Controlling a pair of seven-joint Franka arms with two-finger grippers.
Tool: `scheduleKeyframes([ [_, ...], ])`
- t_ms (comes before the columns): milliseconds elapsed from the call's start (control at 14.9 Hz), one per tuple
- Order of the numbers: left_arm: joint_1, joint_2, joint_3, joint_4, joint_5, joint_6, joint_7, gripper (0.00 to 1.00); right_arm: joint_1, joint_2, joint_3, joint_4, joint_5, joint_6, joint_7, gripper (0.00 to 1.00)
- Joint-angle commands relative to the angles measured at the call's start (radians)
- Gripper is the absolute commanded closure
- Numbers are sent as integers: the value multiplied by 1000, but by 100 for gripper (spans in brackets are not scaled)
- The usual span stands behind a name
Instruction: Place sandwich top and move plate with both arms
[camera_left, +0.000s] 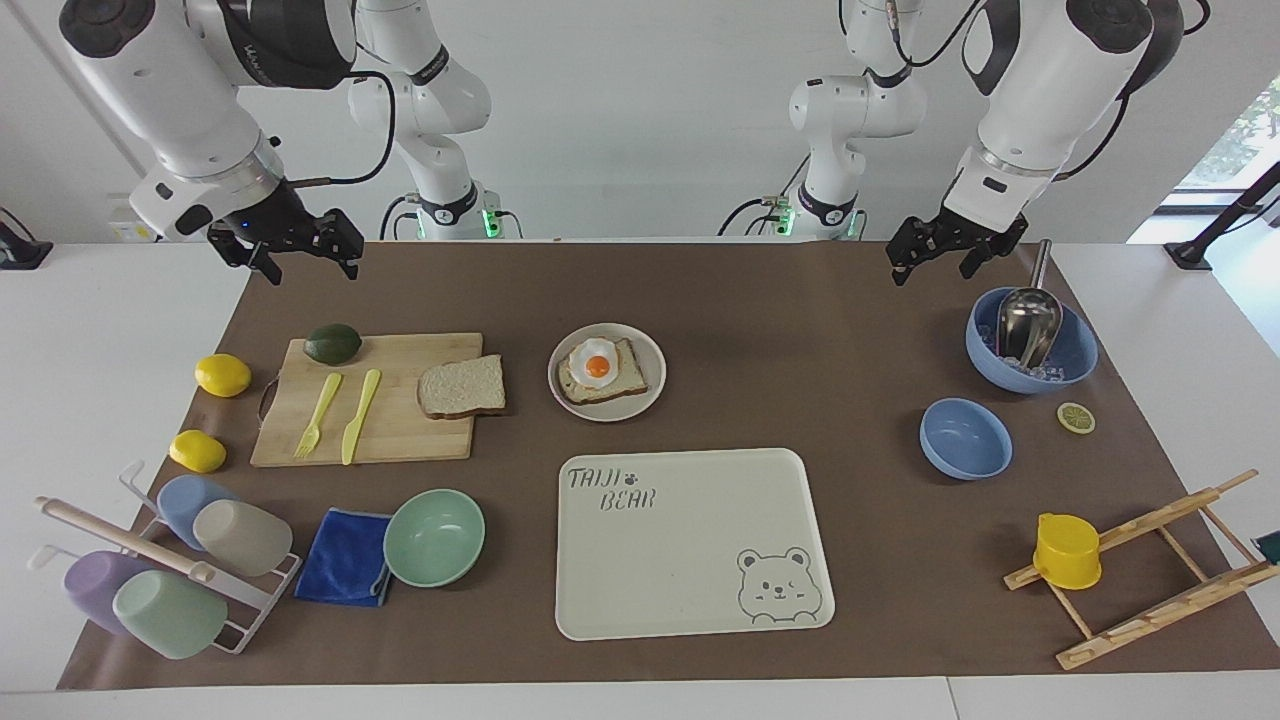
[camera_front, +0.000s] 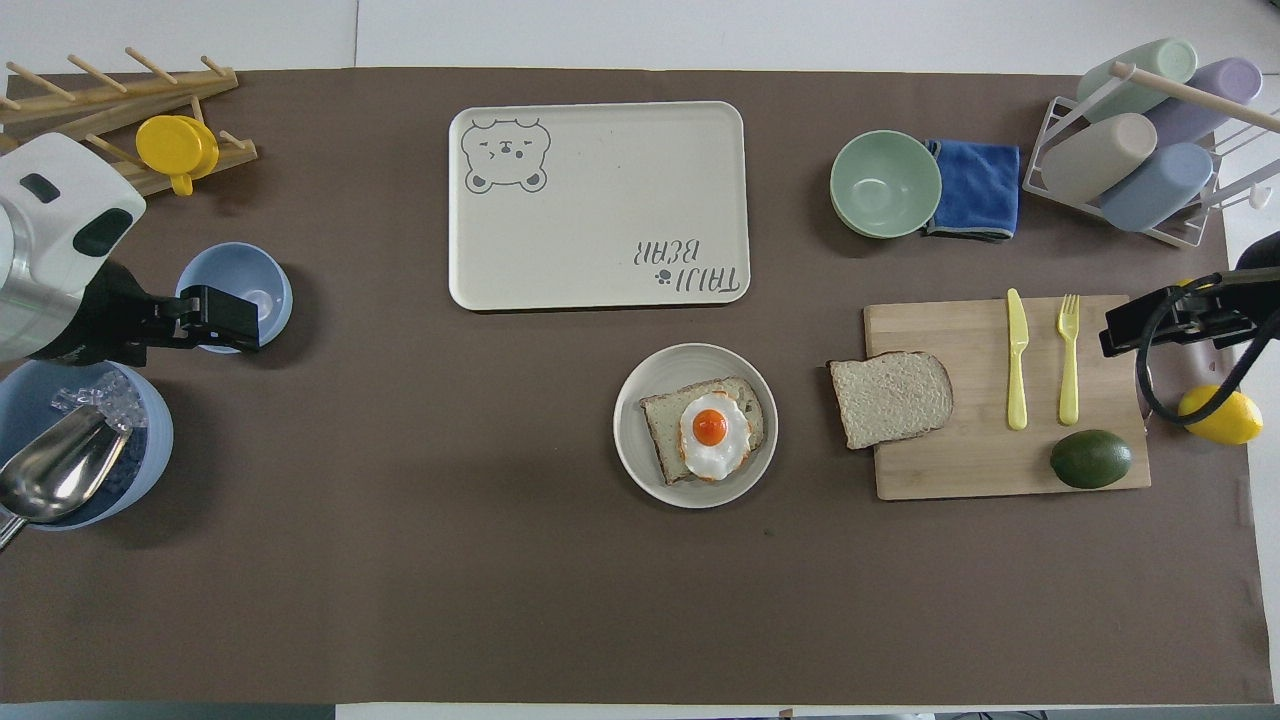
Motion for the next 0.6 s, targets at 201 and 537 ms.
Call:
scheduleKeyframes([
  [201,9,-13,-4,-6,-2,8,-8,0,4,-13,11,-17,-37,27,16,0],
  [537,9,-13,-4,-5,-2,8,0,0,3,-15,11,-20,-36,24,16,0],
])
